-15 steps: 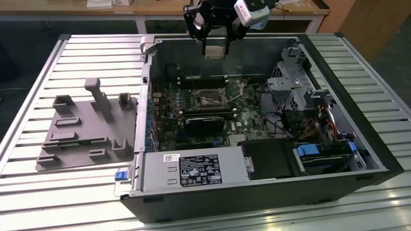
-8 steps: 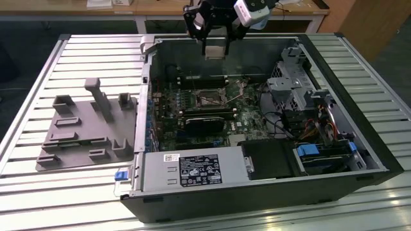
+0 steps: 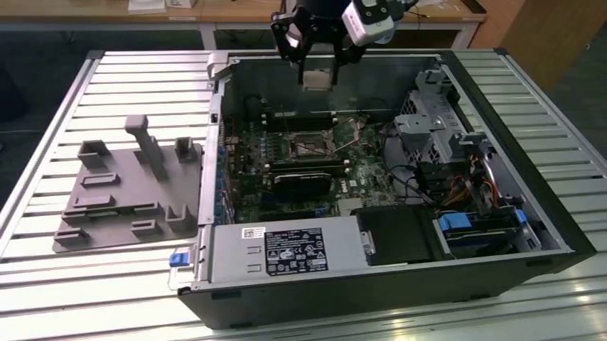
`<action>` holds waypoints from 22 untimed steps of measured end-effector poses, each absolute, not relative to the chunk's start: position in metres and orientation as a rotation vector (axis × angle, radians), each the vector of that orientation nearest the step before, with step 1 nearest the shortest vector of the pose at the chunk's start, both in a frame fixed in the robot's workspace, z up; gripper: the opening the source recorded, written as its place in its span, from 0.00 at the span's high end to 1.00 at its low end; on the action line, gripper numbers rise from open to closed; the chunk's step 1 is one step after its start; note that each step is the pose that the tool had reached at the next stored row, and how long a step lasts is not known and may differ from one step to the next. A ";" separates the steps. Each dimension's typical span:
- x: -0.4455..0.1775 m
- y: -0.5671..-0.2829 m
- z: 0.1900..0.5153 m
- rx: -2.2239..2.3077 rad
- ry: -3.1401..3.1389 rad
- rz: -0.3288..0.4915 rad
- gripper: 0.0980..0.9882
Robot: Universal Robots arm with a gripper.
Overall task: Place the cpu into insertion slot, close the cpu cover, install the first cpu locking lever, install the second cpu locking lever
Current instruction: 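Place the cpu into insertion slot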
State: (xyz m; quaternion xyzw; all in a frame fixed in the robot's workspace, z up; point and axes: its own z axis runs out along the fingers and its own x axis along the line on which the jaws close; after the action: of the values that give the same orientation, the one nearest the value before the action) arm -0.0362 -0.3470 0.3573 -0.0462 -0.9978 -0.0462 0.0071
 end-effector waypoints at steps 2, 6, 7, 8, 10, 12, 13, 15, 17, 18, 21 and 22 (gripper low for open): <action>-0.036 -0.347 0.356 -0.201 -3.119 -0.145 0.51; -0.036 -0.347 0.352 -0.313 -3.113 -0.146 0.51; -0.036 -0.347 0.351 -0.341 -3.111 -0.146 0.51; -0.036 -0.347 0.350 -0.372 -3.109 -0.146 0.51; -0.036 -0.347 0.348 -0.428 -3.103 -0.146 0.51; -0.036 -0.347 0.346 -0.482 -3.097 -0.146 0.51; -0.036 -0.347 0.345 -0.506 -3.094 -0.147 0.51; -0.036 -0.347 0.344 -0.554 -3.087 -0.147 0.51; -0.036 -0.347 0.342 -0.601 -3.079 -0.147 0.51; -0.036 -0.347 0.341 -0.624 -3.076 -0.147 0.51; -0.036 -0.347 0.339 -0.700 -3.062 -0.147 0.51; -0.036 -0.347 0.338 -0.727 -3.056 -0.147 0.51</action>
State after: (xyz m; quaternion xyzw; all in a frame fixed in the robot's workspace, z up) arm -0.0363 -0.3470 0.3383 -0.2310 -0.9718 -0.0467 -0.0016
